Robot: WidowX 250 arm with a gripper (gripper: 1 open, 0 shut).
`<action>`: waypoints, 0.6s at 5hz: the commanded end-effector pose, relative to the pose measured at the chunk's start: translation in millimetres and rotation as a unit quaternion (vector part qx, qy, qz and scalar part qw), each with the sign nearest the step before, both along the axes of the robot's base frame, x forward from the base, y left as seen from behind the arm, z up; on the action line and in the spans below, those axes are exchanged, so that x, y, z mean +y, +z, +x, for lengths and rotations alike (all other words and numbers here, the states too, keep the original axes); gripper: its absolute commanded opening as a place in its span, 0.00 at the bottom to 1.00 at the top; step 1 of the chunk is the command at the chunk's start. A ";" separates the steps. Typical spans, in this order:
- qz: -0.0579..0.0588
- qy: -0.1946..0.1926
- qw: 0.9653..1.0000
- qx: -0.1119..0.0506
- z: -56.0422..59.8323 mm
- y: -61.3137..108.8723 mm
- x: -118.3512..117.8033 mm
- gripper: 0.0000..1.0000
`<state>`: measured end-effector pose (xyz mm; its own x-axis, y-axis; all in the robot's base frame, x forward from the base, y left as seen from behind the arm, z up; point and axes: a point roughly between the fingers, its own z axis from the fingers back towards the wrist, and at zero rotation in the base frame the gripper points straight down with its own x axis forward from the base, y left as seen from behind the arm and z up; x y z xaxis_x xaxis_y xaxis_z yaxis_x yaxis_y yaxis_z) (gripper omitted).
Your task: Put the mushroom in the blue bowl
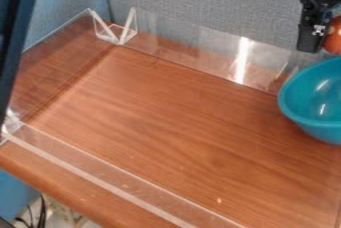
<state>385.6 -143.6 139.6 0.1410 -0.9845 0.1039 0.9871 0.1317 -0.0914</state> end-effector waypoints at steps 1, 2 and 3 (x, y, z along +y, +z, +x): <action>-0.018 -0.042 0.998 -0.046 -9.3 37.0 -6.4 0.00; -0.021 -0.056 0.997 -0.050 -21.5 34.9 -12.7 0.00; -0.023 -0.066 0.996 -0.050 -29.6 28.0 -17.7 1.00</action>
